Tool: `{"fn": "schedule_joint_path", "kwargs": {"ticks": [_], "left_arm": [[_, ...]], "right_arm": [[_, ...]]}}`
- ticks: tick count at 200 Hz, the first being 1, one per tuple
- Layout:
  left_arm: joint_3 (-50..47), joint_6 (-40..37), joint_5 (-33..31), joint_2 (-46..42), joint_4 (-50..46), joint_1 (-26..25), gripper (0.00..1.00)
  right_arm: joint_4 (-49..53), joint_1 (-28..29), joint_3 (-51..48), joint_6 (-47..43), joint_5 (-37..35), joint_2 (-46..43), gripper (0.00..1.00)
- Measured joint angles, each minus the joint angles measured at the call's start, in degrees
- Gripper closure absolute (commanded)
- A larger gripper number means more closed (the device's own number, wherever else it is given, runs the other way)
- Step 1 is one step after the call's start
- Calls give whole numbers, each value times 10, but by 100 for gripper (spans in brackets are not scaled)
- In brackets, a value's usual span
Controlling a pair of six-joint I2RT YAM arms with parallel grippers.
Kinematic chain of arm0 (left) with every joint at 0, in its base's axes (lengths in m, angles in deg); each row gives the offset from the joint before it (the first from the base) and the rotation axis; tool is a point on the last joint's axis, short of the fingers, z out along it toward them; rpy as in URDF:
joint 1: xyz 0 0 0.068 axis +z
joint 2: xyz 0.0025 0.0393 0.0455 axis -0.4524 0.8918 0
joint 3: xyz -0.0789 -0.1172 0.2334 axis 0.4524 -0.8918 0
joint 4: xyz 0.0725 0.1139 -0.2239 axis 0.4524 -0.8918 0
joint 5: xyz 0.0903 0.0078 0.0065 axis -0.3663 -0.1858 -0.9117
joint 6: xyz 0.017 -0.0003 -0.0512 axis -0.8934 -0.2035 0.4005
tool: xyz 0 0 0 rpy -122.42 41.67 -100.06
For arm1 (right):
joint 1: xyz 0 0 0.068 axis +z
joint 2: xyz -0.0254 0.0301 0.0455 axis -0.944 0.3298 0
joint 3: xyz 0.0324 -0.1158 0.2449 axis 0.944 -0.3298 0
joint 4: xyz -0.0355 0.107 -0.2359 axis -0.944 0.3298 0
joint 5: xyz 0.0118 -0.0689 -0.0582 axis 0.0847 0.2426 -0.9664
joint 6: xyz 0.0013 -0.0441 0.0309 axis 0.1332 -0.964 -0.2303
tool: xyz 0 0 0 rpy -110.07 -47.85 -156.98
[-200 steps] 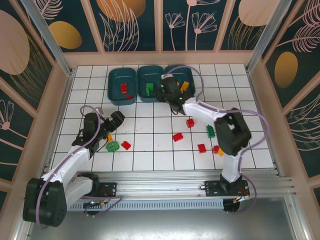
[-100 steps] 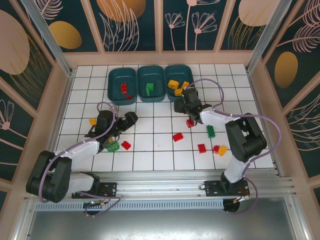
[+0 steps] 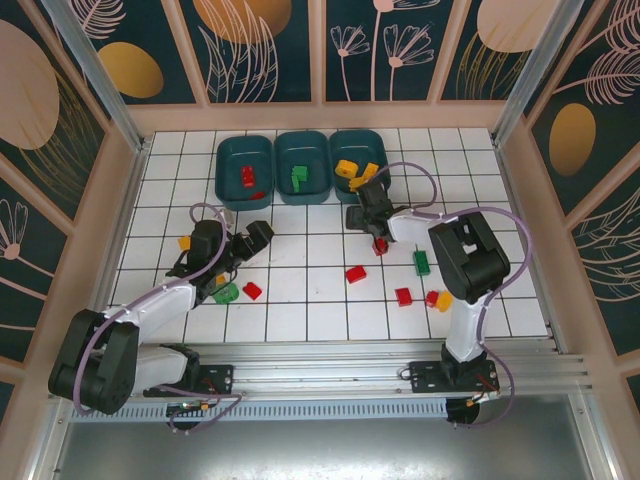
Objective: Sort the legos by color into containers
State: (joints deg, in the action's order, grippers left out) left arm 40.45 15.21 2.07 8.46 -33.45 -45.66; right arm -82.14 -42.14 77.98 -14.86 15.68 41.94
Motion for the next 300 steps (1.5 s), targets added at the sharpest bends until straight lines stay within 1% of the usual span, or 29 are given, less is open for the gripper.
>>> {"fn": "schedule_joint_path", "kwargs": {"ticks": [26, 35, 49, 56, 76, 103, 124, 164, 179, 195, 211, 229, 236, 246, 270, 283, 300], "left_arm": [[0, 0, -4, 0, 0, 0, 2], [0, 0, -4, 0, 0, 0, 2], [0, 0, -6, 0, 0, 0, 1], [0, 0, -6, 0, 0, 0, 2], [0, -2, -8, 0, -1, 0, 1], [0, -3, -14, 0, -5, 0, 1], [0, -3, -17, 0, -7, 0, 2], [-1, -3, -32, -1, -9, 0, 2], [-4, -3, -52, -13, -16, 0, 1], [-5, -3, -85, -35, -43, 0, 1], [-6, -2, -122, -64, -72, 0, 1], [-9, -2, -153, -97, -102, 0, 1], [-11, -2, -159, -108, -112, 0, 1], [-12, -3, -170, -124, -128, 0, 2], [-14, -3, -195, -150, -167, 0, 2], [-14, -3, -209, -164, -189, 0, 1], [-14, -3, -226, -184, -214, 0, 1]], "right_arm": [[0, 6, 16, 0, -10, 16, 34], [0, 8, 19, 0, -16, 19, 39], [0, 9, 22, -3, -24, 24, 50], [-1, 10, 22, -5, -28, 24, 52], [-2, 14, 23, -6, -39, 24, 57], [-2, 22, 19, -5, -48, 21, 60], [-1, 36, 4, -5, -51, -1, 62], [2, 67, -11, -11, -60, -84, 62], [3, 65, -4, -20, -60, -109, 62], [-1, 52, 19, -30, -58, -111, 62], [0, 28, 60, -38, -50, -89, 62], [3, -1, 126, -47, -40, -37, 59], [5, -9, 151, -50, -36, -16, 56], [10, -21, 190, -52, -28, 21, 48], [36, -38, 265, -61, -17, 89, 39], [52, -41, 285, -65, -13, 107, 32], [71, -41, 294, -65, -13, 109, 30]]}}
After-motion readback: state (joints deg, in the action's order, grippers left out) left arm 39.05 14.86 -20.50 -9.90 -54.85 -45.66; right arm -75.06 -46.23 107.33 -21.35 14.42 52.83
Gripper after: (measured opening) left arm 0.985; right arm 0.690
